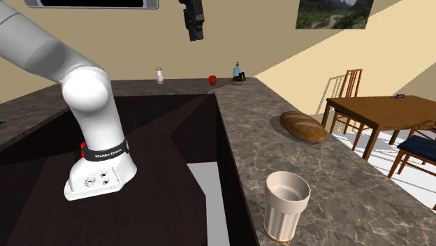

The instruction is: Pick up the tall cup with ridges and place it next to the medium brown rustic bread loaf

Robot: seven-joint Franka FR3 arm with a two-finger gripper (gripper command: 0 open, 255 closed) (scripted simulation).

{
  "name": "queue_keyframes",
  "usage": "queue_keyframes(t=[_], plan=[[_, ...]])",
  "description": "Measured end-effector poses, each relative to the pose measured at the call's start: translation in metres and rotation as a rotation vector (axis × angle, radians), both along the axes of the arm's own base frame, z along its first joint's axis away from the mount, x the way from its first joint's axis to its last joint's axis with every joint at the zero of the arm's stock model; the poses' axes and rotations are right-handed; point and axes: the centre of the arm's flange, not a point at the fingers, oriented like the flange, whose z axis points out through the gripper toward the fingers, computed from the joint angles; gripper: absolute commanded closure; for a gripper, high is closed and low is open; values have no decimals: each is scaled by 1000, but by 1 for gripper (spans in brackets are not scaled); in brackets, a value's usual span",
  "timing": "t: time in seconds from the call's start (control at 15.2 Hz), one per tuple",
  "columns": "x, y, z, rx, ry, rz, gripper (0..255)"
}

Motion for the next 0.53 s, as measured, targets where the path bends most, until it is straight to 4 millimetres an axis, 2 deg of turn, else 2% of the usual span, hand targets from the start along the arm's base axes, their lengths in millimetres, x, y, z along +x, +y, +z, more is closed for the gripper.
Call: queue_keyframes(t=[0.13, 0.53], plan=[[2, -5, -4, 0, 2, -1, 0], [25, -56, -51, 4, 23, -13, 0]])
